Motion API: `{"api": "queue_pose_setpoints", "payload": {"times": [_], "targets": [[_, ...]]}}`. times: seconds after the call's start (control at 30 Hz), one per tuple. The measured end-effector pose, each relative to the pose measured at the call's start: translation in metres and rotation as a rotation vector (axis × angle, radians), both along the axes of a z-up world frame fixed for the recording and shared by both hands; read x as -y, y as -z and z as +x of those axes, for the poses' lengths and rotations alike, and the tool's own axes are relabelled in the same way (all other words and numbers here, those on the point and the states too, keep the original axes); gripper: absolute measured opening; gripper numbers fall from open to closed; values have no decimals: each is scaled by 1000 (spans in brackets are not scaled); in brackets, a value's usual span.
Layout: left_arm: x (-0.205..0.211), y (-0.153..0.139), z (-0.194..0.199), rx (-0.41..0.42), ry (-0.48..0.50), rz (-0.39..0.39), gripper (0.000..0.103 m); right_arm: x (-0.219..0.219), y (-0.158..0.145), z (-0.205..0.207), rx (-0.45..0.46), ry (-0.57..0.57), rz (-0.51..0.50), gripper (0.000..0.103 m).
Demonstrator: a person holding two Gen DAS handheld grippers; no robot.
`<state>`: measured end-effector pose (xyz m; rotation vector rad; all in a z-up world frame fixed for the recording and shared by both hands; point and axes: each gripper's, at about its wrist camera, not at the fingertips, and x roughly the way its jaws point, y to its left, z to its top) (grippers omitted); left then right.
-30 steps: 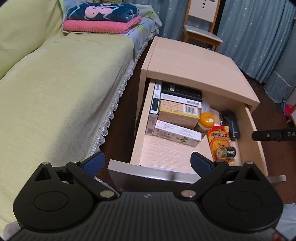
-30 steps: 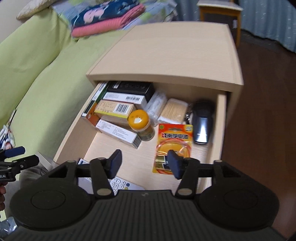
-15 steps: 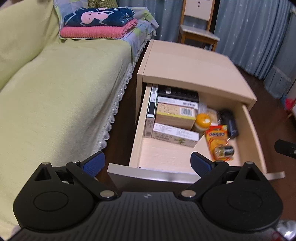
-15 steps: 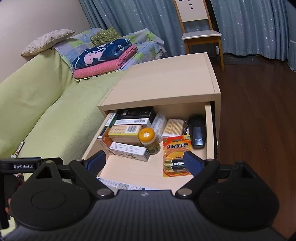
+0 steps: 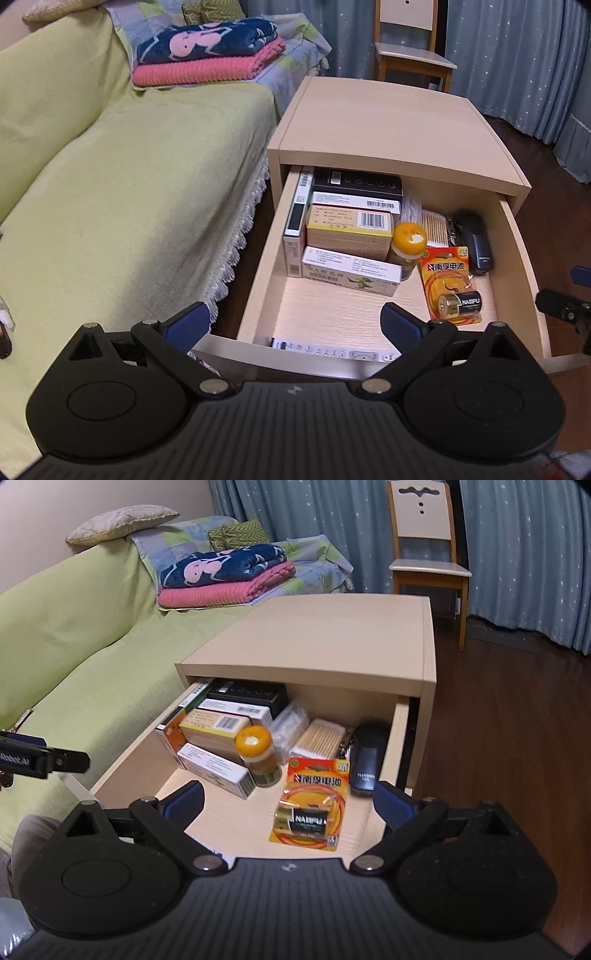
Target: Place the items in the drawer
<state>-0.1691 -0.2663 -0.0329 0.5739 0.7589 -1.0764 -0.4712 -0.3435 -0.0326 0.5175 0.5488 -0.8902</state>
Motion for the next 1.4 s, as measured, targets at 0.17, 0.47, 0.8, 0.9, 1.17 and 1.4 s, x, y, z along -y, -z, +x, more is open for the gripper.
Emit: {"api": "queue_pose_setpoints", "payload": {"times": [0.17,0.47,0.8,0.9,1.17,1.4], "targets": [[-22,4,7,18,68,-12,100,-15,5,-14,2,31,-1,97],[-59,35,19,61,184,9,100,-47,13,-38,-81,36,-34,98],[-53,62,40,15,192,-7,100,-54,31,-47,-237,-11,-24,98],[-47,67,45,3,201,-7,100,-52,38,-45,-248,-19,-6,98],[-34,83,50,-6,215,5,101,-46,46,-36,-266,-45,17,98],[-35,89,50,-10,241,-19,101,-46,56,-26,-303,-80,42,45]]}}
